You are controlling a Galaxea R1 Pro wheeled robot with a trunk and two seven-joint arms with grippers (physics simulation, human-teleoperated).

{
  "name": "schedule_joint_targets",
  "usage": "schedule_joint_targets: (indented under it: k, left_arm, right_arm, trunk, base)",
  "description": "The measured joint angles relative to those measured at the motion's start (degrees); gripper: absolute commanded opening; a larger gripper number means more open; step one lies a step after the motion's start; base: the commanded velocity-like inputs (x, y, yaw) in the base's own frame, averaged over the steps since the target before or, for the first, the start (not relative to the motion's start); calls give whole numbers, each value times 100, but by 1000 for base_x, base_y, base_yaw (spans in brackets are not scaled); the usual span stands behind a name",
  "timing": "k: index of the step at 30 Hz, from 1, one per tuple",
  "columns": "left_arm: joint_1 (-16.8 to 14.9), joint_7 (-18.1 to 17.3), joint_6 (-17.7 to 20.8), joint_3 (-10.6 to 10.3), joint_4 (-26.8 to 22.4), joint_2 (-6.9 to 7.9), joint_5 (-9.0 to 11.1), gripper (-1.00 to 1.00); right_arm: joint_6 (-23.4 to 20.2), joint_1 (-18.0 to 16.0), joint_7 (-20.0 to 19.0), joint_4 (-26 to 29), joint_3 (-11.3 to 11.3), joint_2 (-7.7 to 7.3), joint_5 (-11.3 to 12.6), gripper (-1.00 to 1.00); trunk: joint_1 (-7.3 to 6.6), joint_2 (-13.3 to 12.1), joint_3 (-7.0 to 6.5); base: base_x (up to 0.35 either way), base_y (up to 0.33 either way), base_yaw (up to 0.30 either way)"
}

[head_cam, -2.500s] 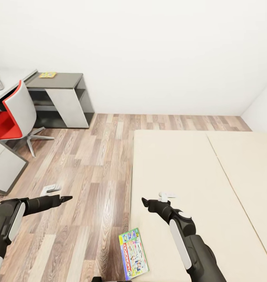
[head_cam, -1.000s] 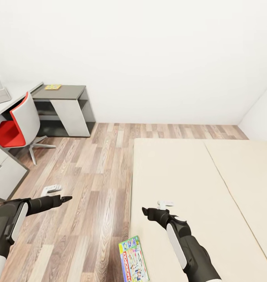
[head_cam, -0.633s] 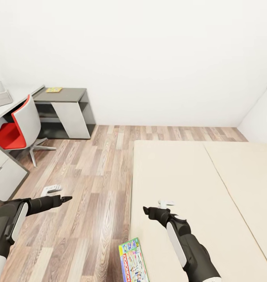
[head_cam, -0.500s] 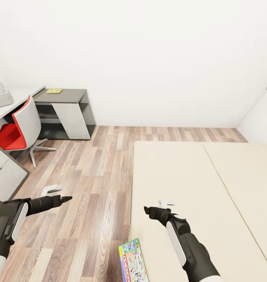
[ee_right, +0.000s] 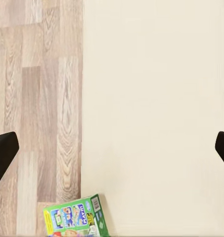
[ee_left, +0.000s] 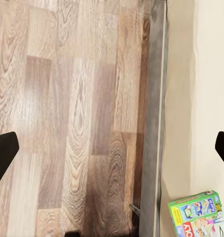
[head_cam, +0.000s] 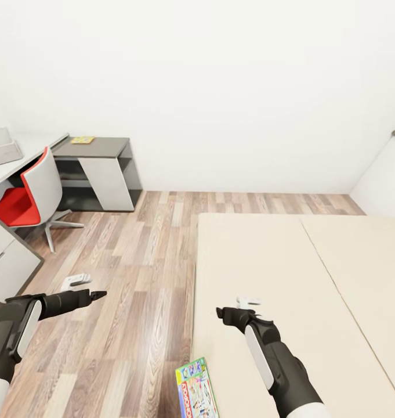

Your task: Put all the toys in the child's room - the three board games (two on the bed and one on the table), the two jigsaw puzzles on the table, and the tennis ball on the table - inside the toy box on the table in the child's room.

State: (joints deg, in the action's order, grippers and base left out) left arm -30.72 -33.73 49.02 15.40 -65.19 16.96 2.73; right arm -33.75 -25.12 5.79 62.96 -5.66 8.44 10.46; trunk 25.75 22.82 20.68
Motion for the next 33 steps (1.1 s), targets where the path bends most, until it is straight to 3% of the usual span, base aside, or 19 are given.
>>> schedule_joint_targets:
  k: [8,14,27,33]
  left_arm:
    - [0,90,-3,0,0,-3,-1,100]
    - [0,443,-20,-2,1,-58,-1,100]
    - [-5,1248,-32,-9,1,-277,0,100]
    - [-8,1463,-81,-10,1,-362,2,100]
  right_arm:
    - [-208,-87,669,-1,4,91,3,100]
    - [-448,-108,1144,-1,2,156,9,100]
    - [-465,-120,1369,-137,-11,156,-12,100]
    - [-145,-166,1378,-367,-14,156,-42,100]
  trunk:
    - [0,0,-77]
    - [0,0,-134]
    - [0,0,-258]
    - [0,-1,-316]
  base:
    - [0,0,0]
    - [0,0,0]
    - [0,0,17]
    - [0,0,56]
